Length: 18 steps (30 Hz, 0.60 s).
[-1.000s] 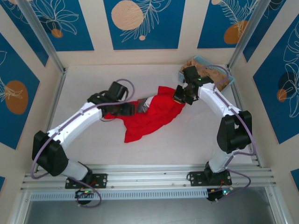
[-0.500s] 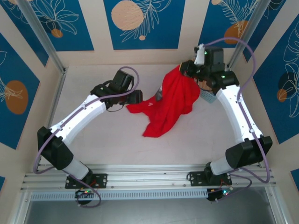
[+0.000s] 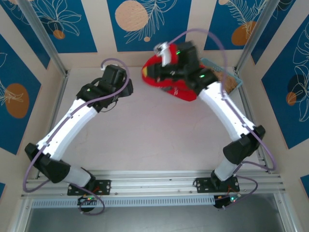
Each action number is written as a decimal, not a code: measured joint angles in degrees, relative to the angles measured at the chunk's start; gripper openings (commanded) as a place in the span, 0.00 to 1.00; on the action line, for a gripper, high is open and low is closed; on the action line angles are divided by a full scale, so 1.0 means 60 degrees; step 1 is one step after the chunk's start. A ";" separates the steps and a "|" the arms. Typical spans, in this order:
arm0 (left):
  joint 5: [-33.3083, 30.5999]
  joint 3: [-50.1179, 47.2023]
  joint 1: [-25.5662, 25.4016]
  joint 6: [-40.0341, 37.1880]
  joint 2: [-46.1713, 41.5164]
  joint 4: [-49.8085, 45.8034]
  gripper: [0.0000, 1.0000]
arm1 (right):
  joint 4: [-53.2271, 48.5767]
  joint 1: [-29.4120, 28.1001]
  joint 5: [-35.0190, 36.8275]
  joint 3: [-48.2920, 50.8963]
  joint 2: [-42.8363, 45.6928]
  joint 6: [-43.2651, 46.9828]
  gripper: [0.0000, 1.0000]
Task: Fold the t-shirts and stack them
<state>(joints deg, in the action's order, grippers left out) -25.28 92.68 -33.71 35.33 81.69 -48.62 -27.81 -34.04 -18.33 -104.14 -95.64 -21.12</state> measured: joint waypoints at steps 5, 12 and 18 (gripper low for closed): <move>-0.0448 -0.1155 0.0488 0.0211 -0.1002 -0.0357 0.74 | -0.0073 -0.1596 -0.0565 0.1796 -0.1392 -0.0015 0.33; 0.1045 -0.2393 0.1137 0.0018 -0.0138 -0.0543 0.82 | -0.0055 -0.0765 0.0022 0.3577 -0.0561 -0.0674 0.46; 0.2197 -0.1851 0.1144 -0.0714 0.2364 -0.0543 0.87 | -0.0018 0.2193 0.1348 0.4189 0.0393 -0.2018 0.43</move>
<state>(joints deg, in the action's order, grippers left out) -12.10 81.58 -26.85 31.05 95.88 -51.88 -27.92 -20.88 -10.24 -79.00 -93.27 -33.23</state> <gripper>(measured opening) 0.854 0.429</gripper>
